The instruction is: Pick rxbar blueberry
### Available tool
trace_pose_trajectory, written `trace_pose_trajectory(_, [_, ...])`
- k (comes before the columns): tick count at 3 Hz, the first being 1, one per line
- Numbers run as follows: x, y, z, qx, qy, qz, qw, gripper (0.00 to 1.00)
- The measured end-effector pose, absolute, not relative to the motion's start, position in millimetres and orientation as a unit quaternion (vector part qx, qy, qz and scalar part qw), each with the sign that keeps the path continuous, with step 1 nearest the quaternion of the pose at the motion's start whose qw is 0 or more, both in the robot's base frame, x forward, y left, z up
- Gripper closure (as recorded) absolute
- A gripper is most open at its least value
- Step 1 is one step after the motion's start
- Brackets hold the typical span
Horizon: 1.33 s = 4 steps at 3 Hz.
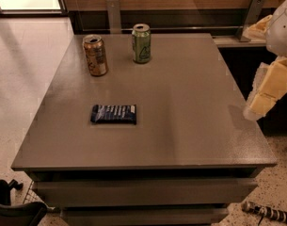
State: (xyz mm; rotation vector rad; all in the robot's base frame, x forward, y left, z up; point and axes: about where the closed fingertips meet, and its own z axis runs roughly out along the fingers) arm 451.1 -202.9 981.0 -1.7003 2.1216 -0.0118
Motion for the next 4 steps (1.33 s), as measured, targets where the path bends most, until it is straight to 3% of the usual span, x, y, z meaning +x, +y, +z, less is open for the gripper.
trace_pose_trajectory(2, [493, -118, 936, -0.663, 0.647, 0.159, 0.342, 0.0])
trace_pose_trajectory(4, [500, -60, 934, -0.652, 0.588, 0.223, 0.425, 0.0])
